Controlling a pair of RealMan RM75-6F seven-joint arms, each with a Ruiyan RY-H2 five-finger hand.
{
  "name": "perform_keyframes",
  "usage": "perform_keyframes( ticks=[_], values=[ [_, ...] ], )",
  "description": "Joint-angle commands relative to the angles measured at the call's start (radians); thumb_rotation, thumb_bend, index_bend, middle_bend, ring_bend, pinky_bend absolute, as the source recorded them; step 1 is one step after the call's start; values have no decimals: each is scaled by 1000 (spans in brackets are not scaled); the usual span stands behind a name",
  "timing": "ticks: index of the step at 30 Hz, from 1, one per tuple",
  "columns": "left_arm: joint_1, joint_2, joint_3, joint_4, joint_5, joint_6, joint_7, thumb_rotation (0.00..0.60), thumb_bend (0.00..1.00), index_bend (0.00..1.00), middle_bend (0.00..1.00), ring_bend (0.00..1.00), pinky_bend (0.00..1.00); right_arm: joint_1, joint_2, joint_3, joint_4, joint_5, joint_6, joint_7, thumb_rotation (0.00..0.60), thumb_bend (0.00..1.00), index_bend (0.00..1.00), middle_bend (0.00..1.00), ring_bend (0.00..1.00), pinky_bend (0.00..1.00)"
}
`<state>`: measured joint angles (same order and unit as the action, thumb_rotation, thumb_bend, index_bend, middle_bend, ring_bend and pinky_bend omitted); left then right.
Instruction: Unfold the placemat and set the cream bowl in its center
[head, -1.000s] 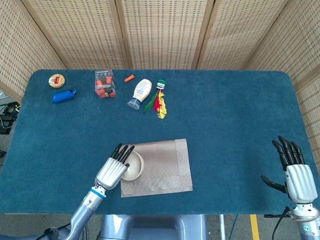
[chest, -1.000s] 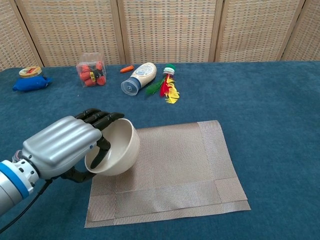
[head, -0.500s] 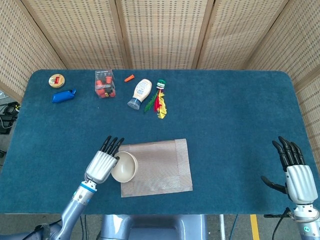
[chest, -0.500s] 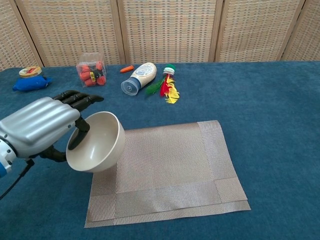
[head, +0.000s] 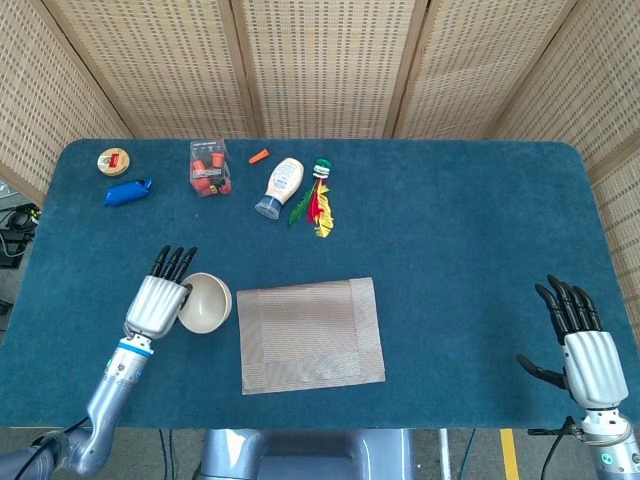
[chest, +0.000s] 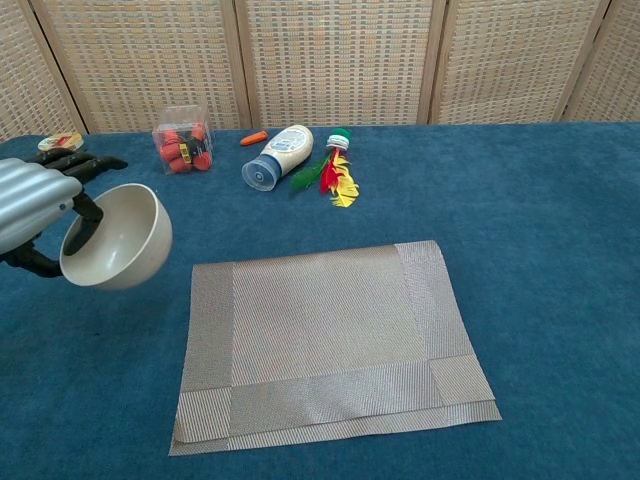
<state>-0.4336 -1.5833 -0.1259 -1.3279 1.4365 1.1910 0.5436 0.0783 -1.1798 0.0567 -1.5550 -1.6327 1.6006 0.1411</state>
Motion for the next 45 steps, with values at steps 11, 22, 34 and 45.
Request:
perform_keyframes(
  ticks=[11,22,34,45],
  values=[
    [-39,62,-64,204,-130,-91,-123,600,379,700,0,0,0,7,-10,-4,4,5,-21,-24,600,88,82,0,0,0],
    [-29,34,-29,329,-177,-155,-198,600,377,680,0,0,0,9,-15,-8,4,3,-27,-37,600,88,82,0,0,0],
    [-28,19,15,357,-158,-173,-214,600,371,616,0,0,0,8,-13,-8,4,2,-23,-35,600,88,82,0,0,0],
    [-14,51,32,335,-155,-164,-229,600,268,355,0,0,0,8,-12,-8,3,0,-20,-30,600,88,82,0,0,0]
  ],
)
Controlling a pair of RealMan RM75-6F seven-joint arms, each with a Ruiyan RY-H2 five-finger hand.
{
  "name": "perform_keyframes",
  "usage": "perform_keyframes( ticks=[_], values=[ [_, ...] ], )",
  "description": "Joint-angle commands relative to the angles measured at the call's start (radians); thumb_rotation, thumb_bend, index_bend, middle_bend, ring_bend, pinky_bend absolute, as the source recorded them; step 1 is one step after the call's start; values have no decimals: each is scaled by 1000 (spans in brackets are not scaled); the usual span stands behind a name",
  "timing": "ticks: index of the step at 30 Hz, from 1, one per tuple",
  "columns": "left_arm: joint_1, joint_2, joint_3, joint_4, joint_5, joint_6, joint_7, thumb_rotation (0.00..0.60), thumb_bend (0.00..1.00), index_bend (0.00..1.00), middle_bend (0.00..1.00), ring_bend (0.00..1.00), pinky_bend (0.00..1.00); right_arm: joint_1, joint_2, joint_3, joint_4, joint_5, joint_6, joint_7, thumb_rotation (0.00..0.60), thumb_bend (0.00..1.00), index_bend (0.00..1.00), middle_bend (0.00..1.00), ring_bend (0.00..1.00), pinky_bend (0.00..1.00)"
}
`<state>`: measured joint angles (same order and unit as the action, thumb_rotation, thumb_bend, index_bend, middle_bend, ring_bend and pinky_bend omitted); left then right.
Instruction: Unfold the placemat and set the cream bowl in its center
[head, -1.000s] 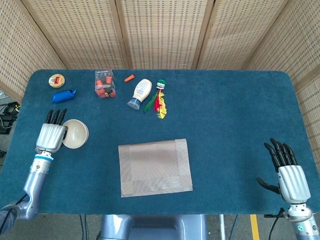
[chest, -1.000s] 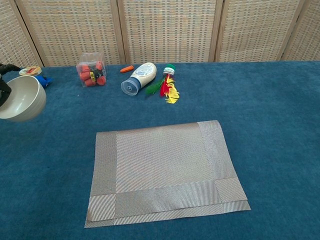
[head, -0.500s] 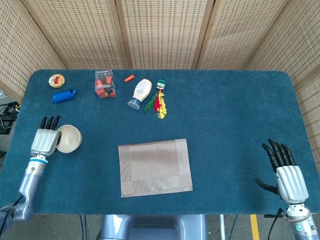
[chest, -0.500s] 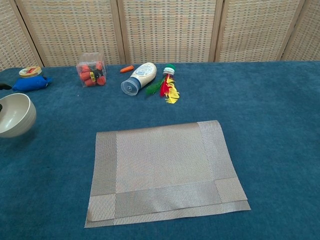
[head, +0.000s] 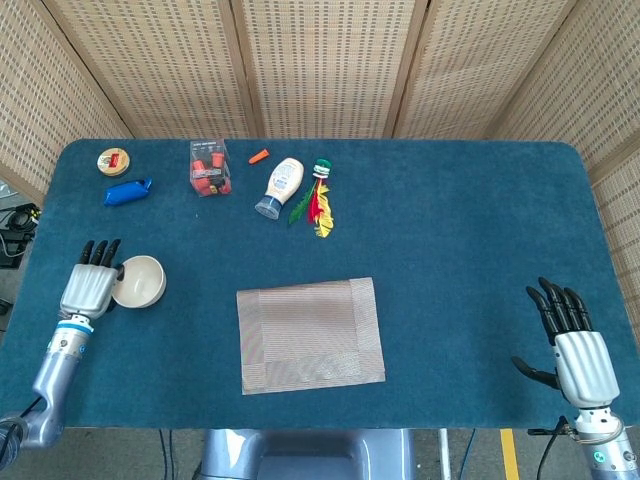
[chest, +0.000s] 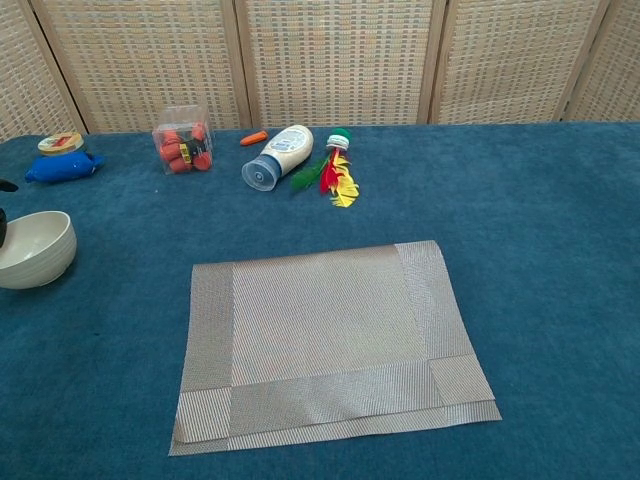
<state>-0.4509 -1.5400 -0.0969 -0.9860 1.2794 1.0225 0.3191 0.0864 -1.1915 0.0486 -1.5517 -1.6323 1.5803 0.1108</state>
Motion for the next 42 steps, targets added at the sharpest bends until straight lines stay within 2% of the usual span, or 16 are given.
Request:
perform_keyframes(
  ticks=[1,12,18,25,33,42],
  values=[
    [6,13,4,-13,6,11,-9,600,265,343,0,0,0,0,1,0,-1,0,1,1,600,87,82,0,0,0],
    [25,110,12,-136,83,120,-61,600,265,286,0,0,0,-3,5,-1,-5,-5,8,5,600,88,82,0,0,0],
    [49,191,21,-285,168,234,-111,600,265,290,0,0,0,-4,7,-2,-10,-7,11,4,600,88,82,0,0,0],
    [62,218,53,-440,270,315,-73,600,264,307,0,0,0,-7,10,-2,-13,-8,16,6,600,88,82,0,0,0],
    [70,182,107,-564,362,331,32,600,264,368,0,0,0,-6,14,-1,-14,-5,13,16,600,88,82,0,0,0],
    [72,26,174,-572,425,270,143,600,264,423,0,0,0,-9,21,1,-17,0,16,28,600,88,83,0,0,0]
  ],
)
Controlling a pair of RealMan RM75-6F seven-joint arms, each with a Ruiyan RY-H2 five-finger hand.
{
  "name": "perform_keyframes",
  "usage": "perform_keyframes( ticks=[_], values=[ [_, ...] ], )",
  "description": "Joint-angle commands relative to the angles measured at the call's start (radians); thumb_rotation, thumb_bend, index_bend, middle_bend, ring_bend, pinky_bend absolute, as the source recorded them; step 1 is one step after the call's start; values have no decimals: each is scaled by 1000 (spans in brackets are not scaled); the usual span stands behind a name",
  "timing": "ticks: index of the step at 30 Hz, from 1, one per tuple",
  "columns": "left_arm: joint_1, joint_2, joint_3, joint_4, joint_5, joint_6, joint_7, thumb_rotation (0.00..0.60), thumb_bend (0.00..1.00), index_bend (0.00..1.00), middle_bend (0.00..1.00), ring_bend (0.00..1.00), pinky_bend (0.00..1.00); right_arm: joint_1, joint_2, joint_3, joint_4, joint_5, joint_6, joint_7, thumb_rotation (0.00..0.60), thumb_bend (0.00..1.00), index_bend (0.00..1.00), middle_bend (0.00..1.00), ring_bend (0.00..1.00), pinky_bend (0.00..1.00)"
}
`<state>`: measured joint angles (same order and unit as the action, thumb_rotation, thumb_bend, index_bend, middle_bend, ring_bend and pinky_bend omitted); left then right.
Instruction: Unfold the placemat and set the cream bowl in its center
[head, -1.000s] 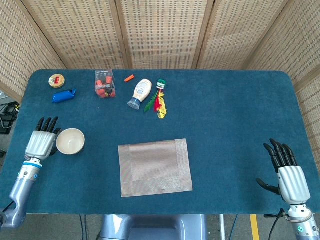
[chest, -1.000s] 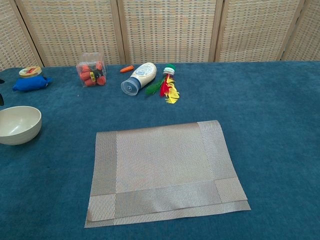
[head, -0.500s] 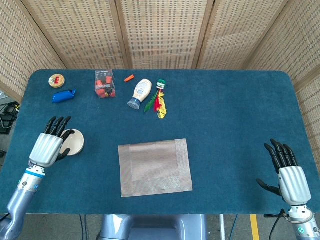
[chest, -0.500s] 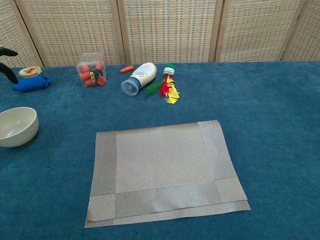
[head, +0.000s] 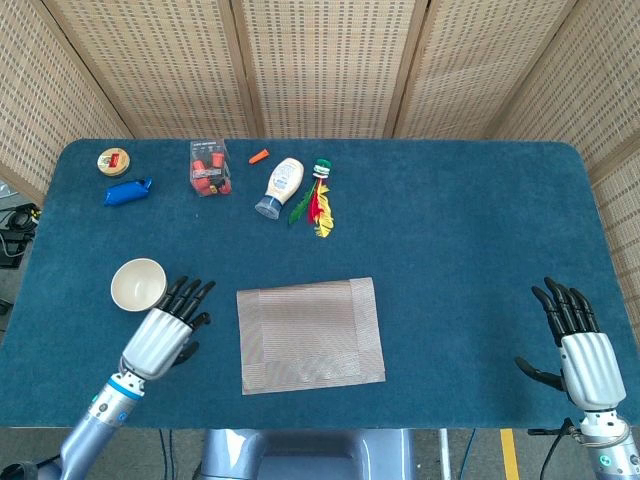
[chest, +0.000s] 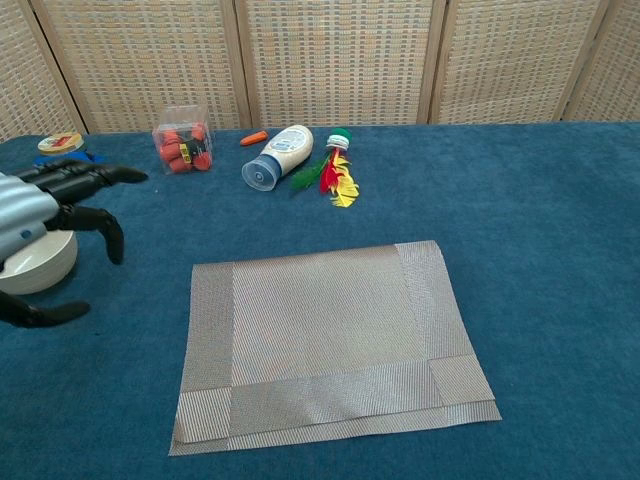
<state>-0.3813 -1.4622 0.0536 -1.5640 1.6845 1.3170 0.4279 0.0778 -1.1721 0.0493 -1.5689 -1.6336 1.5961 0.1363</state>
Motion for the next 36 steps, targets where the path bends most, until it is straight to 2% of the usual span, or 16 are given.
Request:
perform_keyframes(
  ticks=[1,14,36],
  values=[
    [4,-66,27,10,22,-29,43,600,264,424,0,0,0,0,2,1,0,2,0,4,600,88,83,0,0,0],
    [23,-202,71,68,24,-95,134,600,265,470,0,0,0,-2,11,3,-3,5,2,24,600,88,83,0,0,0],
    [30,-268,73,129,-9,-139,128,600,275,462,0,0,0,-3,15,3,-6,4,1,33,600,88,83,0,0,0]
  ],
)
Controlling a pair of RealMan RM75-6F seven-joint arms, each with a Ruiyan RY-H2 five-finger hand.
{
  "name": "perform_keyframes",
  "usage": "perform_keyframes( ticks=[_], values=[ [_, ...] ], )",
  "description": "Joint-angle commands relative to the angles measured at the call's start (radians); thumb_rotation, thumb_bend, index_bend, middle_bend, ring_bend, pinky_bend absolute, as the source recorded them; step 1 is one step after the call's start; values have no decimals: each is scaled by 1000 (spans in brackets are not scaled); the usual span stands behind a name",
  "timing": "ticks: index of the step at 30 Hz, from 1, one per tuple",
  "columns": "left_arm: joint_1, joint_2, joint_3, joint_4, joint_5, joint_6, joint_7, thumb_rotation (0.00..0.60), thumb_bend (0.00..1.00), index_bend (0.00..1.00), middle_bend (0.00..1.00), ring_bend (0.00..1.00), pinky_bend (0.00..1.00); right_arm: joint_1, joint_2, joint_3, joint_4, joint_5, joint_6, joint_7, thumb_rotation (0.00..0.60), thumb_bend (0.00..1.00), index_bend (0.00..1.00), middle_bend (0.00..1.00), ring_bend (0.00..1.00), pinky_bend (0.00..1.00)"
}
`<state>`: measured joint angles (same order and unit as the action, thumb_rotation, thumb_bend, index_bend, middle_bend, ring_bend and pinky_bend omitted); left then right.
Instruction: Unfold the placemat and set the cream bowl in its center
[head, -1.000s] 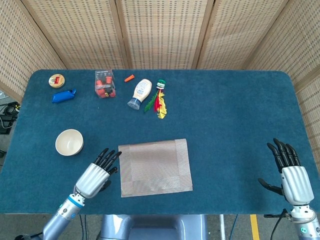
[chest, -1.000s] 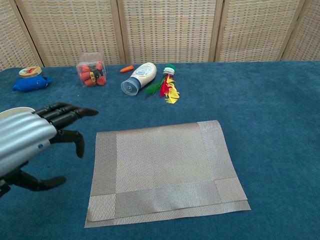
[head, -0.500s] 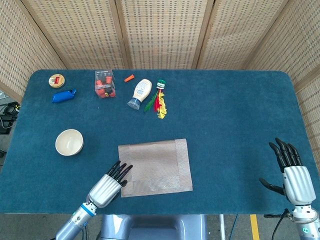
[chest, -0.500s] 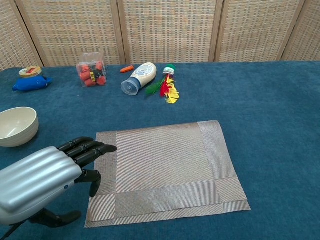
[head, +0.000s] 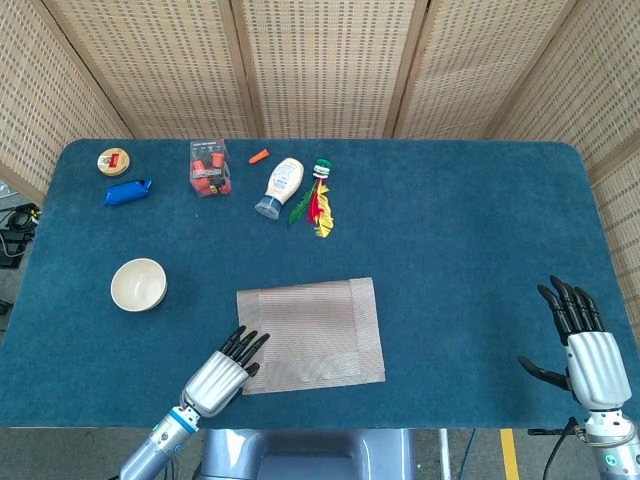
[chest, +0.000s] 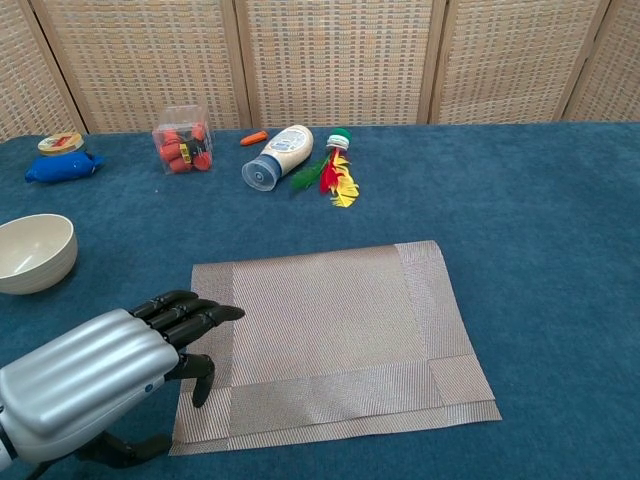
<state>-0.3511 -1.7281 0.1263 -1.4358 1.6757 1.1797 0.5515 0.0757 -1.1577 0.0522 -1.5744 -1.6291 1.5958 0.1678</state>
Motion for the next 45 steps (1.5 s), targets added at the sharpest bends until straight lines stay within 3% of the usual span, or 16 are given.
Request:
perform_keyframes(
  ticks=[1,7,22,32,45],
  values=[
    [0,-3,0,2,-1,-3,5,600,276,464,0,0,0,-1,1,0,-1,-1,1,2,600,88,83,0,0,0],
    [0,-10,-2,5,-7,-8,10,600,331,480,0,0,0,-1,2,-1,-1,-3,3,3,600,88,83,0,0,0],
    [-4,-31,-8,15,-26,-31,30,600,339,493,0,0,0,-1,5,-1,-4,0,-1,5,600,88,83,0,0,0],
    [-6,-38,-8,15,-32,-36,34,600,438,521,0,0,0,-2,8,-2,-7,-3,1,9,600,88,83,0,0,0],
    [-13,-18,-14,-4,-34,-34,37,600,496,554,0,0,0,-2,9,-2,-8,-5,2,13,600,87,83,0,0,0]
  ],
)
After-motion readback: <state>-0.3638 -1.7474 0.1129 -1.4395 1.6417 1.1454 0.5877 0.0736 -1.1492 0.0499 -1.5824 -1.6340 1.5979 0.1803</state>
